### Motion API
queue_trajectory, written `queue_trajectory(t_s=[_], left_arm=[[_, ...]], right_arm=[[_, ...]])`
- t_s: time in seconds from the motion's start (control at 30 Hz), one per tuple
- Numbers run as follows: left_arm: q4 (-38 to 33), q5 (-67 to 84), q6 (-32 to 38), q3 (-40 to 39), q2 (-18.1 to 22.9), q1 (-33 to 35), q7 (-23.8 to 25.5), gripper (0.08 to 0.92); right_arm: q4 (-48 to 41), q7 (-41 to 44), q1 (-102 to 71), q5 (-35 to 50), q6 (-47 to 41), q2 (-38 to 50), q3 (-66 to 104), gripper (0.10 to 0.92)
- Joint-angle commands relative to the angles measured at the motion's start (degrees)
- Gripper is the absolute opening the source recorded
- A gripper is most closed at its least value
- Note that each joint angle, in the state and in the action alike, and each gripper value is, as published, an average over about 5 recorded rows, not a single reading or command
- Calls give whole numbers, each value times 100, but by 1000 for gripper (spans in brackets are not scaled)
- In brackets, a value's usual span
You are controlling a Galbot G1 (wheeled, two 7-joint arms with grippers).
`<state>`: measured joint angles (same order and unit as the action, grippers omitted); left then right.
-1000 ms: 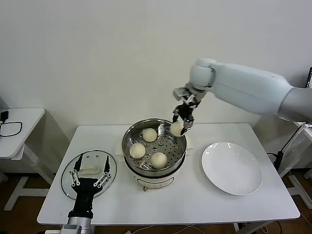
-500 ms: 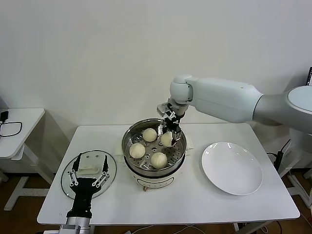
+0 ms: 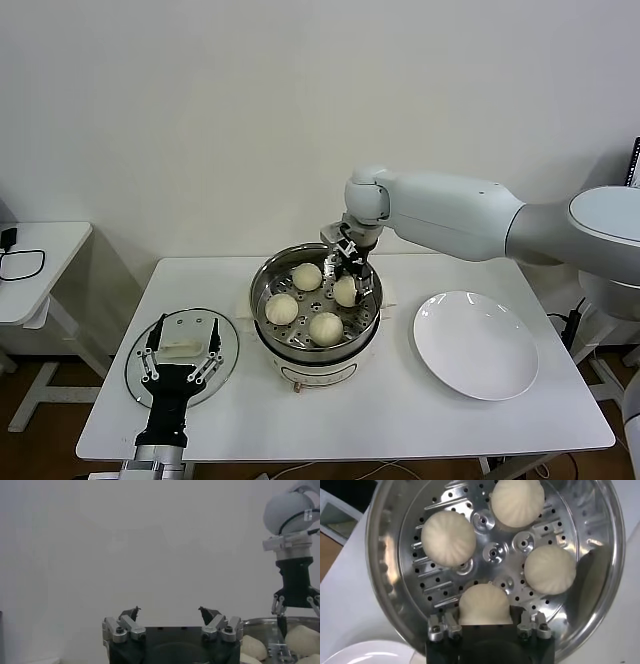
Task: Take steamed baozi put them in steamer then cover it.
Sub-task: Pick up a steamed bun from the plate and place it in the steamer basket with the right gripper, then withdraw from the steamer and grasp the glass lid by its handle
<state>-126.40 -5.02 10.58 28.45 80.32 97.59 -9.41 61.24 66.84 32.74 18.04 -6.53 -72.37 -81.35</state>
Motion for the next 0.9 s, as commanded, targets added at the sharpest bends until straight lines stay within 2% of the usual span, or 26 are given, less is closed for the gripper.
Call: queue_trajectory(t_s=[0.03,0.3,0.4,0.53,0.7,0.8,0.9], left_arm=[[2,4,5,15,-3,9,-6,823],[-29,-2,-27,2,-7,-1,-6,823],[-27,-27,-38,9,-19,-10,-6,823],[15,-219,-16,25,-32,-51,-16,823],[103,-481,-10,61,-67,-137,-59,823],[155,-670,5,83,-104,-174,-93,823],[210,-866,26,97,-152,-213,-123,823]], right_arm=[[38,-73,-46,-58,-7,28,68,804],[737,-104,31,123,41,724,793,823],[1095,-649,27,517,258,1148,1187,823],[1573,-2806,-274,1000,907,1756,1579,823],[1977,-5969,-1416,1013,1500,2357,2532,823],[2067,-7247,-2357,999,1772,2444,3501,823],[2054,-8150,-3294,968,2108,2370,4559,823]])
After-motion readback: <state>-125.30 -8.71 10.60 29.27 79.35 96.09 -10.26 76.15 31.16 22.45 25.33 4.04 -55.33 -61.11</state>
